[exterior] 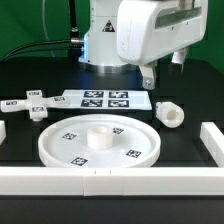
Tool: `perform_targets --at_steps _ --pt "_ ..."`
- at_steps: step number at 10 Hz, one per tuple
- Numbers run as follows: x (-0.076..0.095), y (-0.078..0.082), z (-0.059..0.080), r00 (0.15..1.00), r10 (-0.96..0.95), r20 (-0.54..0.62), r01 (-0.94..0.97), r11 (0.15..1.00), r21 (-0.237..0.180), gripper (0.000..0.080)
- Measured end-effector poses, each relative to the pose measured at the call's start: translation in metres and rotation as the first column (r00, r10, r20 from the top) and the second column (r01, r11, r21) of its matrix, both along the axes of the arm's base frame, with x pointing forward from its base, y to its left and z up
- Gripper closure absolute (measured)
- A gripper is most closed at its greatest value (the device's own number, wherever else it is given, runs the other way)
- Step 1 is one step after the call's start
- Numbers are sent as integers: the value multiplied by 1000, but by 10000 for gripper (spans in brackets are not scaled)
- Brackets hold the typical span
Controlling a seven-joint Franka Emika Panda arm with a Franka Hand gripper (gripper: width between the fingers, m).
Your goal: Assemble round table
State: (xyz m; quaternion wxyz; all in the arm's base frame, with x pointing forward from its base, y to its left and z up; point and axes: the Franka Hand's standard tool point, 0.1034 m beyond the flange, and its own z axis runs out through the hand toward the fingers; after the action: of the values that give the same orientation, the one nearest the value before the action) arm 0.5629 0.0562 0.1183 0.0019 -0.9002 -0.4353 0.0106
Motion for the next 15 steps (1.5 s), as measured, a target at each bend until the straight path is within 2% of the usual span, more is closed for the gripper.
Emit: perform_targets --at_steps 5,6,7,10,11,14,15 --pt "0 -2 -1 1000 7 -1 -7 1000 0 150" --pt "-2 -16 -7 998 62 6 -62 998 -2 150" --pt "-7 -41 -22 995 103 12 -103 995 -3 150" --pt "-14 -88 -58 986 164 -17 -164 986 7 150" --pt "-16 -96 -68 987 157 -30 -156 988 12 150" --pt "-21 -99 -95 987 147 -64 -146 989 25 150" --pt "-21 -98 -99 987 148 -69 -146 989 27 150"
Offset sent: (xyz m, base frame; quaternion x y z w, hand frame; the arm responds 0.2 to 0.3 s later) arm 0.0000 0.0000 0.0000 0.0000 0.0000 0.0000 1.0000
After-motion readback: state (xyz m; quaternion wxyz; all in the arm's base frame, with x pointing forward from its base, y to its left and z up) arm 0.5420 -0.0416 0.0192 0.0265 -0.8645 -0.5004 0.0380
